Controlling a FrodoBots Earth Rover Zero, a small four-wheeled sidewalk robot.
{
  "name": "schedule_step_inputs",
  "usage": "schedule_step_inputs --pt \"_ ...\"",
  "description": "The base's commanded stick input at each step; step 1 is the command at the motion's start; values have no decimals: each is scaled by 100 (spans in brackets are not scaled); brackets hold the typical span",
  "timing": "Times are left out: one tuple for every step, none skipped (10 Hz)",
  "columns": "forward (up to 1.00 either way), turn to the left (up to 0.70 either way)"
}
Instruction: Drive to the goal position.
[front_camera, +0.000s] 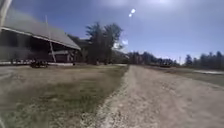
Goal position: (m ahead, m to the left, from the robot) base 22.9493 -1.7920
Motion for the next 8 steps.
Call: schedule_step_inputs --pt "70 0" --pt "70 0" --pt "70 0" --pt "70 0" --pt "70 0" --pt "70 0" --pt "70 0" --pt "70 0"
